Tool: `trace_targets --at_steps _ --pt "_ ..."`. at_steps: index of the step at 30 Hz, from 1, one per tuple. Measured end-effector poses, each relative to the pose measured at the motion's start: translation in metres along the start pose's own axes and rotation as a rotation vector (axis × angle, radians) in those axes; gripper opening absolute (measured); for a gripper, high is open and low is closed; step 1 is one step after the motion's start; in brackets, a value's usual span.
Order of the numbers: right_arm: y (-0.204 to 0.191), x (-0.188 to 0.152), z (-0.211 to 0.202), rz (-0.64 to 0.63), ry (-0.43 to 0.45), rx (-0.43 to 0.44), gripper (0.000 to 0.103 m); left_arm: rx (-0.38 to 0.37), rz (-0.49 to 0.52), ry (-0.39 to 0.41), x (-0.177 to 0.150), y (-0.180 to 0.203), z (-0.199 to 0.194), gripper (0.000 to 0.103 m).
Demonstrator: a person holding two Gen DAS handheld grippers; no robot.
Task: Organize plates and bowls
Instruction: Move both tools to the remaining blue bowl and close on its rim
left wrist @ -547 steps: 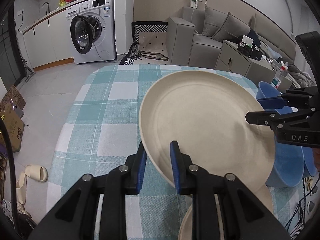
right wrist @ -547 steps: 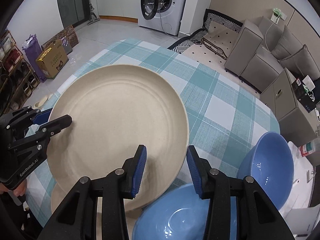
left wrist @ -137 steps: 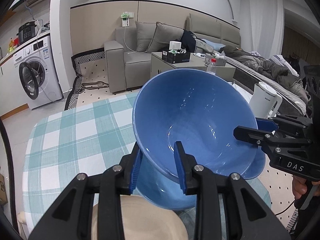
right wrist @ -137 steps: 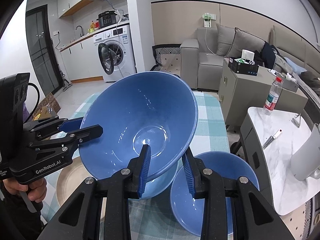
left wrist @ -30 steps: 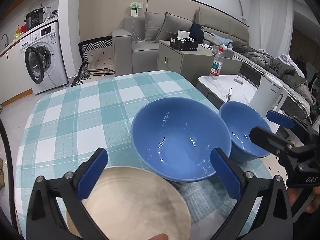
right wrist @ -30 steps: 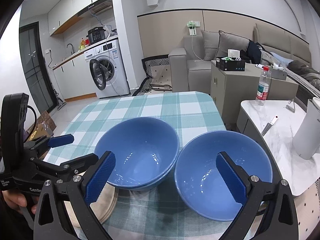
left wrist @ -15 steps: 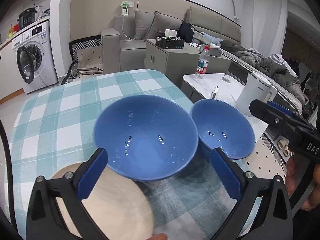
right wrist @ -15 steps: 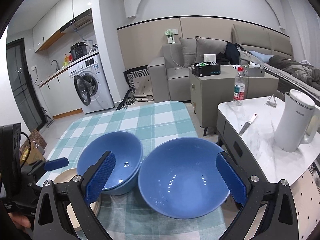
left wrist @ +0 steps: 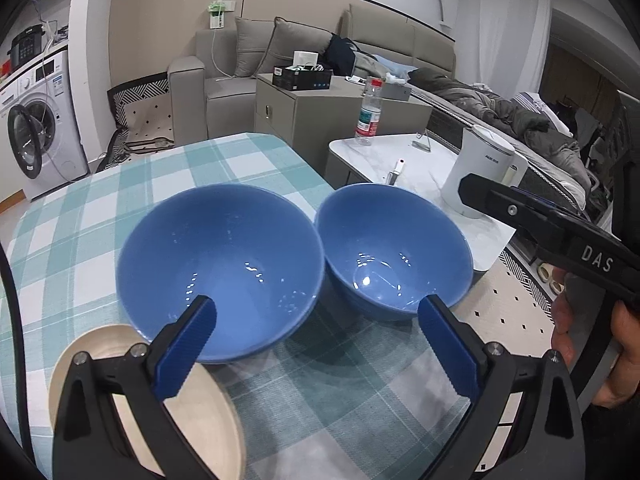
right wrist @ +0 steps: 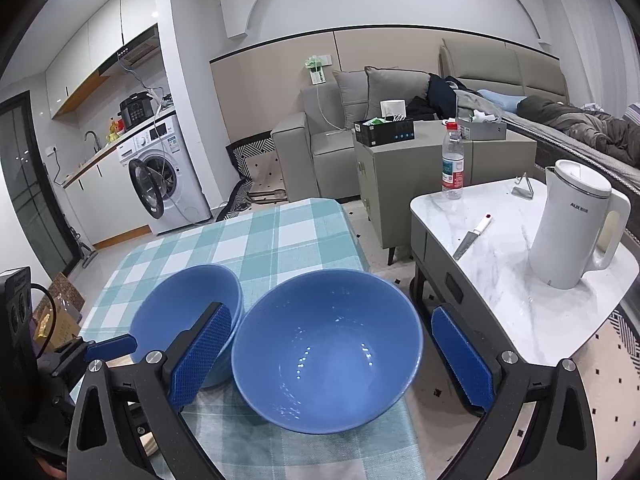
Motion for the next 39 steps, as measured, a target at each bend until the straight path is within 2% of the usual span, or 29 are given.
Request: trace_targets --at_steps 2,9,10,15,19,29,32,34,39 --pt "0.005 0.0 0.0 0.01 -0.002 -0.001 0.102 -0.01 0.003 -0.011 0.0 0.005 0.003 0.092" --pt "0.023 -0.003 0.001 0.05 -0.002 -0.005 0.102 -0.071 -0.018 -0.064 -0.002 0.023 0.01 0.057" --pt "0.024 -0.003 0.001 0.055 -0.004 -0.004 0.102 -0.078 -0.017 -0.07 -0.003 0.025 0.011 0.055" --pt "0.033 -0.006 0.004 0.079 -0.013 -0.001 0.102 -0.092 -0.017 -0.085 -0.004 0.035 0.016 0.054" --pt "0.037 -0.008 0.01 0.085 -0.027 -0.007 0.102 -0.075 -0.027 -0.095 -0.003 0.038 0.022 0.054" --pt "0.06 -0.019 0.029 0.134 -0.073 -0.067 0.101 -0.056 -0.039 -0.105 -0.002 0.042 0.036 0.054" --pt "0.068 -0.022 0.031 0.148 -0.079 -0.075 0.091 -0.051 -0.033 -0.103 -0.002 0.045 0.04 0.054" --pt "0.071 -0.024 0.035 0.149 -0.085 -0.085 0.08 -0.044 -0.028 -0.105 -0.001 0.046 0.043 0.054" --pt "0.076 -0.029 0.045 0.152 -0.11 -0.085 0.067 -0.038 -0.026 -0.107 0.001 0.047 0.049 0.054"
Point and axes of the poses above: each gripper's, at about its wrist camera, not at the fingertips, and z roughly the way its jaws point, y to its right, x to its top, the point moved 4 cm from there along z, roughly the way its jaws point, and after that the axes turned 7 degrees about x, right-handed, at the moved point
